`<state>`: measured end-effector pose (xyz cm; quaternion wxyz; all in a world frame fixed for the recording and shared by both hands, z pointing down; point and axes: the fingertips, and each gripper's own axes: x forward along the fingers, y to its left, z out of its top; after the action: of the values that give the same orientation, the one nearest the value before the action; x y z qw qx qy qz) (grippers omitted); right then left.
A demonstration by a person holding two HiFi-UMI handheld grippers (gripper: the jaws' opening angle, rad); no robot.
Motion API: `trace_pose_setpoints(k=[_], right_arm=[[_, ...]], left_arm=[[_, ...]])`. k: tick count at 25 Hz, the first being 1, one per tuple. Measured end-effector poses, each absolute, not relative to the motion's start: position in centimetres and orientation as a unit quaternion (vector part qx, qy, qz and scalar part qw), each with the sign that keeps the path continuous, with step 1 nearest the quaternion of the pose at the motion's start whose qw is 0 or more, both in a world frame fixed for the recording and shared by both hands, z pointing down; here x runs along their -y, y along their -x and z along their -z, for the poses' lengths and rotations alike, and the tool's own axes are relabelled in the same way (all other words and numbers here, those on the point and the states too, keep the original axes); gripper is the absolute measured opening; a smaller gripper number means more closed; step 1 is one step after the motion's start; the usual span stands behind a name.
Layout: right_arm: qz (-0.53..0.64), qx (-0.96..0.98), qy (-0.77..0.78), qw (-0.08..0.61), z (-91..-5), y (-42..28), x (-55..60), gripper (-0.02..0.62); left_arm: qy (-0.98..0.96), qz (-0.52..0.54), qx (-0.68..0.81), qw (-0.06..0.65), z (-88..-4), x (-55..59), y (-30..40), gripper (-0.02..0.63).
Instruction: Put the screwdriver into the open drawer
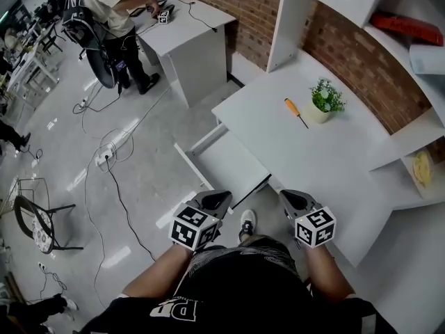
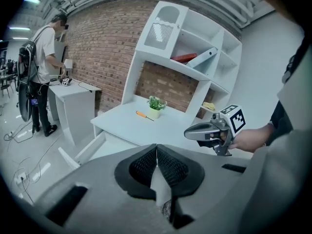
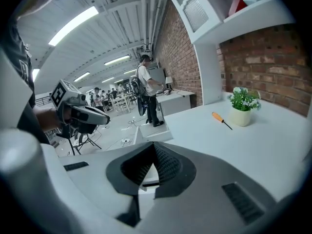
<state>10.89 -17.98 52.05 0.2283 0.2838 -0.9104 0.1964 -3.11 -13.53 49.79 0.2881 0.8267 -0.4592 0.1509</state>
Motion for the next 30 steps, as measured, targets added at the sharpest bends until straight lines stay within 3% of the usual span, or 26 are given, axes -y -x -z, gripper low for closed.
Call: trace_pose_setpoints(k=[11,26,30], right_arm=[[-0.204,0.906,-0.273,0.252,-55.1,-12.6,27.4,0.005],[-0.118,0.873,-0.334,0.335,-60.9,-14.9,45.2,0.008],[-0.096,0.864,-0.328,0.368,-62.6,-14.0,49.1,0.034]], left_arm=[[-0.807,-0.157,0.49,0.29,-51.3,22.3,2.3,0.018],[-0.782,-0.177,0.512,0.308,-52.7,27.4,2.7,0.018],[-0.768,-0.182,0.527,0.315,-53.4,27.3,3.6,0.018]])
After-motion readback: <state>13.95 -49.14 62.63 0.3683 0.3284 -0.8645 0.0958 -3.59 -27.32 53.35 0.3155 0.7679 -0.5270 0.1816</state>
